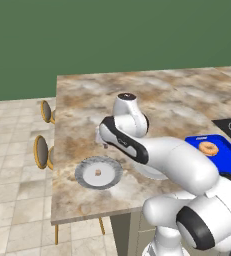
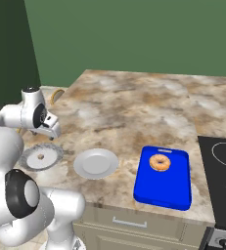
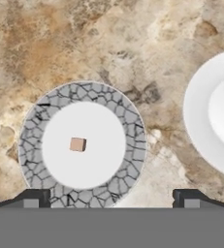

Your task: Move the dessert items from the plates to the tray.

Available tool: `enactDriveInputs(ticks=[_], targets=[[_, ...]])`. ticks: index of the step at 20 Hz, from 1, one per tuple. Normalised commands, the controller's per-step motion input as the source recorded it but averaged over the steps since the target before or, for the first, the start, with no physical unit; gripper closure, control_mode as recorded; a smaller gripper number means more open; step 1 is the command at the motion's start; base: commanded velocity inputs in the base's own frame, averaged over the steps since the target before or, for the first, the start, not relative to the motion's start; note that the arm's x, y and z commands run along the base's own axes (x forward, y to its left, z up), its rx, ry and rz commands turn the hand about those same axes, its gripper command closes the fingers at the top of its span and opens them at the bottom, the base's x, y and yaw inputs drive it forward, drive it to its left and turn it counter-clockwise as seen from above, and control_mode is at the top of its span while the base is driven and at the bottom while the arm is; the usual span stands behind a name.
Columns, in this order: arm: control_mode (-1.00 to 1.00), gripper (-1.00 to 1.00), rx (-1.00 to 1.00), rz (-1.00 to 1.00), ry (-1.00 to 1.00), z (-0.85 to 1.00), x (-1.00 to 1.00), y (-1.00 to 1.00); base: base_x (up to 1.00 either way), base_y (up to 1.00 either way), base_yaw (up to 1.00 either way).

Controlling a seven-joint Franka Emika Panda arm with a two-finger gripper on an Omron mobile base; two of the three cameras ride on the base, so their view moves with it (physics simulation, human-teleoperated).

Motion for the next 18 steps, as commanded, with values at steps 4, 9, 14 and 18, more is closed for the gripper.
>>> enactDriveInputs(ticks=[4,9,14,18], targets=[[-1.0,-1.0,0.0,0.0,-0.03,-0.17,0.0,0.0,0.0,0.0,0.0],[-1.0,-1.0,-0.01,0.0,0.0,-0.28,0.0,0.03,0.0,0.0,0.0],[-1.0,-1.0,0.0,0.01,0.0,-0.2,0.0,0.19,0.0,0.0,0.0],[-1.0,-1.0,0.0,0.03,0.0,-0.13,0.0,0.33,0.0,0.0,0.0]])
